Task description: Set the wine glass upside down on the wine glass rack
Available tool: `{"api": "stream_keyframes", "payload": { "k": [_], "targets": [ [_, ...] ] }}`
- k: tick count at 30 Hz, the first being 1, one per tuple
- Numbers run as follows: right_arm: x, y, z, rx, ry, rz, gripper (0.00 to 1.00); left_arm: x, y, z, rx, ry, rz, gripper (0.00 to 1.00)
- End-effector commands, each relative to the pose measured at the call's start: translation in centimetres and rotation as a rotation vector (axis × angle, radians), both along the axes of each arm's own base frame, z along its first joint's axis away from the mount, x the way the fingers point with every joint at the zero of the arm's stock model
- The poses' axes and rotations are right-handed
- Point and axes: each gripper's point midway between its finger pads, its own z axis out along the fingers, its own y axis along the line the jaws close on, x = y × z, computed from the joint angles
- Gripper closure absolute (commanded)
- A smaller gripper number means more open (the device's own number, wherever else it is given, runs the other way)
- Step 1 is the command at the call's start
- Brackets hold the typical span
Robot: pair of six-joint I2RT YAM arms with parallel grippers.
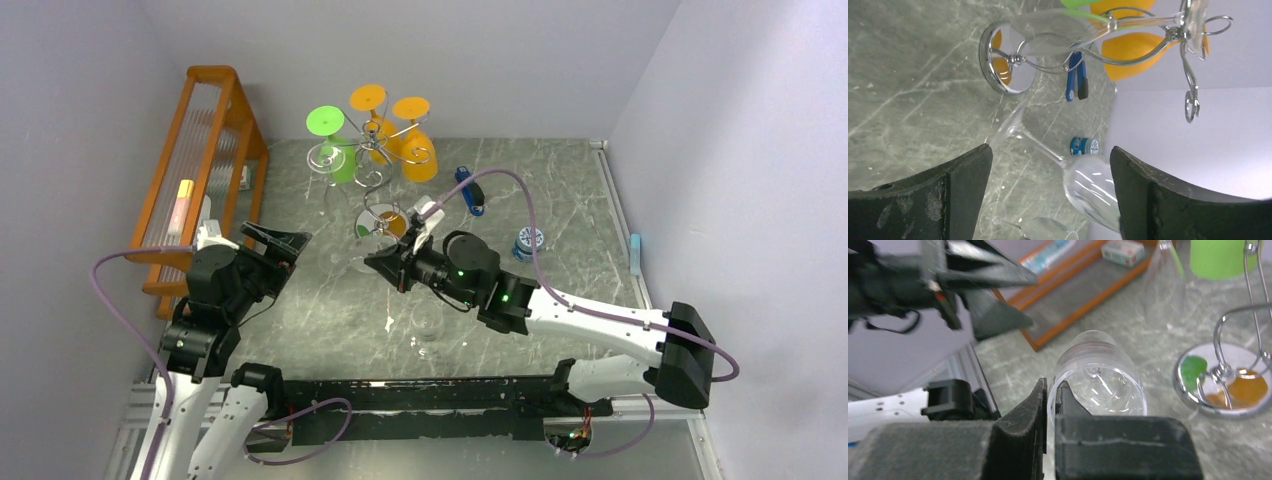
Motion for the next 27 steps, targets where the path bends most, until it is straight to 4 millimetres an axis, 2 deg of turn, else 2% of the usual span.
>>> {"api": "stream_keyframes", "payload": {
  "k": [1, 9, 17, 21, 24, 27],
  "targets": [
    [-1.0, -0.5, 7.7, 0.303, -0.17, 0.023, 1.0, 0.2, -2.2, -0.2, -0.123, 0.017, -0.072, 0.1],
    [-2.0, -0.2, 8.8, 0.407, -0.224, 0.047, 1.0, 0.7, -4.3, -1.0, -0.26, 0.058, -0.137, 0.07],
    [-3.1, 1.7, 9.1, 0.405, -0.305, 0.025, 1.0, 1.0, -4.5, -0.6, -0.343, 0.088, -0.107, 0.04],
    [-3.6, 2.0, 9.0, 0.415, -0.354, -0.003, 1.0, 1.0, -3.8, -0.4, -0.352, 0.088, -0.058, 0.04],
    [-4.1, 1.8, 9.2, 0.432, -0.387, -0.015, 1.0, 1.2, -3.3, 0.0, -0.374, 0.071, -0.024, 0.13],
    [-4.5, 1.3, 9.3, 0.448, -0.415, -0.022, 1.0, 1.3, -3.1, 0.9, -0.398, 0.034, -0.008, 0.28]
  ]
}}
